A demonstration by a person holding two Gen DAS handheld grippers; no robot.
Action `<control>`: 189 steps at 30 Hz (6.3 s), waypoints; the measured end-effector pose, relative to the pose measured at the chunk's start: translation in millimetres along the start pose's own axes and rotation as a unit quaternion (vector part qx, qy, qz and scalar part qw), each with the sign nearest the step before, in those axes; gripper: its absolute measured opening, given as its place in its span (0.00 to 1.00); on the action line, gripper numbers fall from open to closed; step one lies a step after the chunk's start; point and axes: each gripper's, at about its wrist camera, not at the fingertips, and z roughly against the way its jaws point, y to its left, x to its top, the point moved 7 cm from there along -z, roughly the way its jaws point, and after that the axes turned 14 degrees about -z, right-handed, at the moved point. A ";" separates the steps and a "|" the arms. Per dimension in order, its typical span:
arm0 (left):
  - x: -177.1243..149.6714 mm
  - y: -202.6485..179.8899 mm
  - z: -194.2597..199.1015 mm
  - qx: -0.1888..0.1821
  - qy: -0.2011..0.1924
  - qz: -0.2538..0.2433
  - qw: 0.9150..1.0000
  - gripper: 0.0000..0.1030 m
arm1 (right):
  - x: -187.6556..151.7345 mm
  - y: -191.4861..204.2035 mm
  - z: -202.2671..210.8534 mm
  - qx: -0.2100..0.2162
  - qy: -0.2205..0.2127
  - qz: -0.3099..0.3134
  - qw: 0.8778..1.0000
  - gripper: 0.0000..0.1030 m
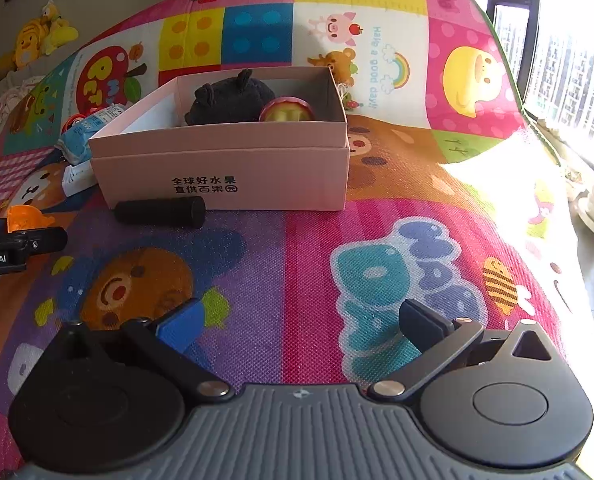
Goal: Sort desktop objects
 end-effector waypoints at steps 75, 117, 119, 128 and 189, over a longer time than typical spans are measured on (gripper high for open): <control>142.7 -90.2 -51.7 -0.047 -0.038 -0.068 0.996 0.61 | 70.9 -32.4 94.3 0.038 -0.128 -0.016 0.991 0.73; -18.7 60.3 31.5 0.060 -0.058 0.133 0.988 1.00 | 115.7 254.7 -92.5 0.021 -0.008 0.291 0.956 0.56; -18.6 59.3 33.4 0.060 -0.066 0.131 0.987 1.00 | 110.1 265.7 -115.3 -0.006 -0.003 0.320 0.948 0.49; -23.9 64.2 31.9 0.052 -0.055 0.154 0.985 1.00 | 100.3 269.0 -133.8 -0.035 0.032 0.350 0.935 0.35; 8.2 59.2 8.3 0.039 -0.040 0.015 0.998 1.00 | 3.9 17.3 34.3 0.043 -0.025 0.058 0.997 0.98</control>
